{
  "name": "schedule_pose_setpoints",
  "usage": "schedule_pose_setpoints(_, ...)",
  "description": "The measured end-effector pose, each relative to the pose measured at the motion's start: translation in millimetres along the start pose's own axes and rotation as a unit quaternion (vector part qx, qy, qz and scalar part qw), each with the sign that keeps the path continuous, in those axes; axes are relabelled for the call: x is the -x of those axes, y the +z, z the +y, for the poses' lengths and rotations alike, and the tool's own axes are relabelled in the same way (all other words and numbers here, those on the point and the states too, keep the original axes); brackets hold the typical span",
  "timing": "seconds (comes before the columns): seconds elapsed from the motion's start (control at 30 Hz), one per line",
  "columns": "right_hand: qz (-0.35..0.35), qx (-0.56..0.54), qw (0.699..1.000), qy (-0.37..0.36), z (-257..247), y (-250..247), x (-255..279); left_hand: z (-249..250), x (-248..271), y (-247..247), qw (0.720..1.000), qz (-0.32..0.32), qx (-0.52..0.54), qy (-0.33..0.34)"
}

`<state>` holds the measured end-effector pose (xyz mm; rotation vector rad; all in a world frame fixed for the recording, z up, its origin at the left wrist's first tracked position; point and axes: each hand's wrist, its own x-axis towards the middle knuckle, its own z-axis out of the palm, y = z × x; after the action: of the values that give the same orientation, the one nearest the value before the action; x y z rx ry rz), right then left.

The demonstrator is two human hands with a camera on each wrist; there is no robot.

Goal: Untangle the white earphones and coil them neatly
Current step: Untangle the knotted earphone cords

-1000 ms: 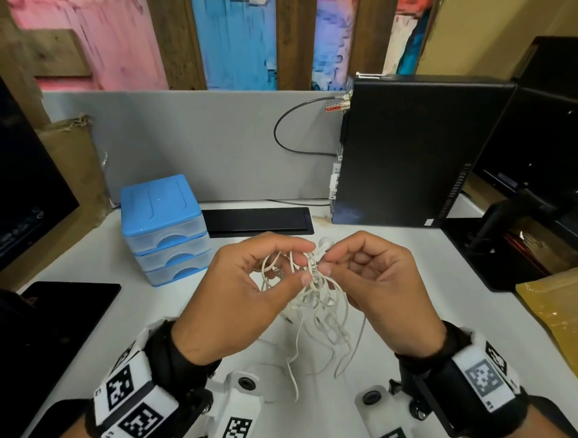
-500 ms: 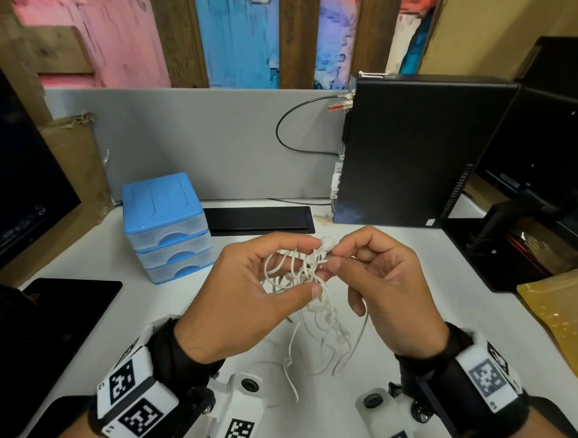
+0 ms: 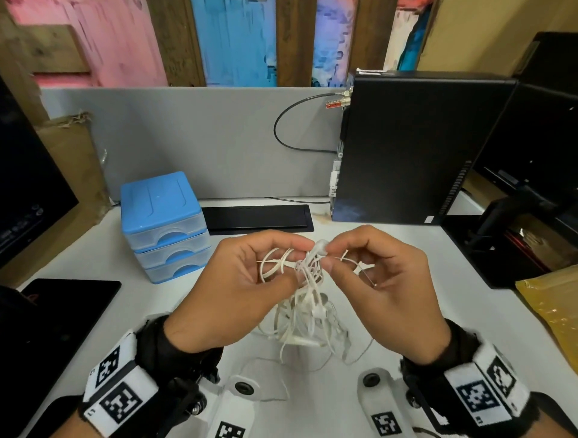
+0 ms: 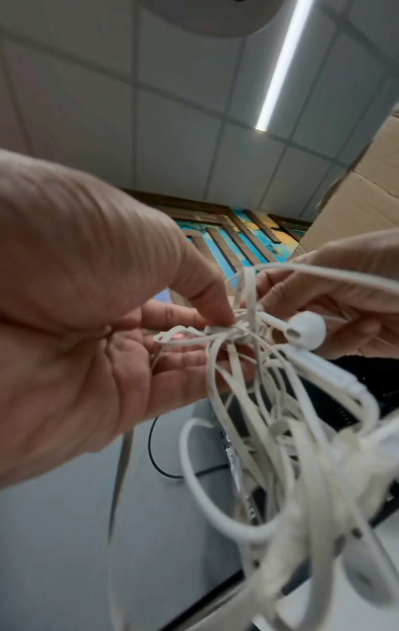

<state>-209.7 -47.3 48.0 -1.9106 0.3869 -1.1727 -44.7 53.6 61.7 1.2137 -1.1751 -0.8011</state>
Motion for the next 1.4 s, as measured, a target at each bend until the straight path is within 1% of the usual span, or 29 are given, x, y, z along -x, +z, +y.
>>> schedule_pose_setpoints(0.07,-0.019,0.062,0.997,-0.05,-1,-2,-1,1,0,-2,1.0,-0.012,0.001,-0.016)
schedule_pose_setpoints(0.13,-0.04,0.093,0.992,-0.071,-3,-5,-2,2,0,-3,0.999,-0.021,0.0,-0.03)
schedule_pose_setpoints(0.33,-0.113,0.181,0.975,-0.066,-8,-14,-3,4,-1,-2,0.997,-0.04,0.025,-0.055)
schedule_pose_setpoints(0.47,-0.152,0.229,0.96,-0.056,-6,-16,-4,1,-1,-1,0.996,-0.054,0.018,-0.065)
schedule_pose_setpoints(0.53,-0.174,0.26,0.948,-0.05,-6,-18,-4,-1,-1,-2,0.995,-0.068,0.014,-0.067)
schedule_pose_setpoints(0.6,-0.191,0.268,0.944,-0.037,-6,-20,-6,-2,0,-3,0.993,-0.088,0.018,-0.072)
schedule_pose_setpoints(0.7,-0.205,0.227,0.952,-0.007,-2,-22,-8,-3,1,-2,0.993,-0.091,0.018,-0.07)
schedule_pose_setpoints(0.83,-0.233,0.168,0.957,0.03,3,-18,-5,-5,2,1,0.997,-0.058,-0.005,-0.053)
schedule_pose_setpoints(0.9,-0.235,0.131,0.962,0.053,4,-15,-5,-5,2,1,0.998,-0.051,-0.007,-0.046)
schedule_pose_setpoints(1.03,-0.206,0.051,0.973,0.093,1,-8,-3,-6,1,0,0.999,-0.04,-0.008,-0.037)
schedule_pose_setpoints(1.13,-0.184,0.021,0.975,0.124,1,-3,-1,-5,1,-2,0.999,-0.038,-0.002,-0.022)
schedule_pose_setpoints(1.23,-0.129,-0.09,0.964,0.215,-2,-2,-2,-1,1,-2,0.999,-0.041,0.004,-0.017)
schedule_pose_setpoints(1.27,-0.121,-0.108,0.962,0.22,-4,-2,-2,0,1,0,0.999,-0.039,0.006,-0.015)
schedule_pose_setpoints(1.33,-0.119,-0.085,0.971,0.187,-5,3,0,-1,3,5,1.0,-0.022,0.006,-0.005)
schedule_pose_setpoints(1.4,-0.1,-0.073,0.979,0.163,-3,8,4,-3,4,7,1.0,0.0,0.001,0.005)
